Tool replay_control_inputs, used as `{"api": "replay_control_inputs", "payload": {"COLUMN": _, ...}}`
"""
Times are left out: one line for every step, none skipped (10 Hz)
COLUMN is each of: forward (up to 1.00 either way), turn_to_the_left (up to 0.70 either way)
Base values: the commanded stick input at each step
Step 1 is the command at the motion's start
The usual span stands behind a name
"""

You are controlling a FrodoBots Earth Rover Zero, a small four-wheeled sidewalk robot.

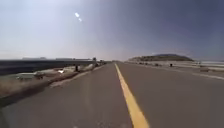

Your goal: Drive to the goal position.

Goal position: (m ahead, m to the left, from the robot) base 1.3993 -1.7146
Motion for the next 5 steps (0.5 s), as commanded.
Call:
{"api": "replay_control_inputs", "payload": {"forward": 0.50, "turn_to_the_left": 0.00}}
{"api": "replay_control_inputs", "payload": {"forward": 0.50, "turn_to_the_left": 0.00}}
{"api": "replay_control_inputs", "payload": {"forward": 0.50, "turn_to_the_left": 0.00}}
{"api": "replay_control_inputs", "payload": {"forward": 0.50, "turn_to_the_left": 0.00}}
{"api": "replay_control_inputs", "payload": {"forward": 0.50, "turn_to_the_left": 0.00}}
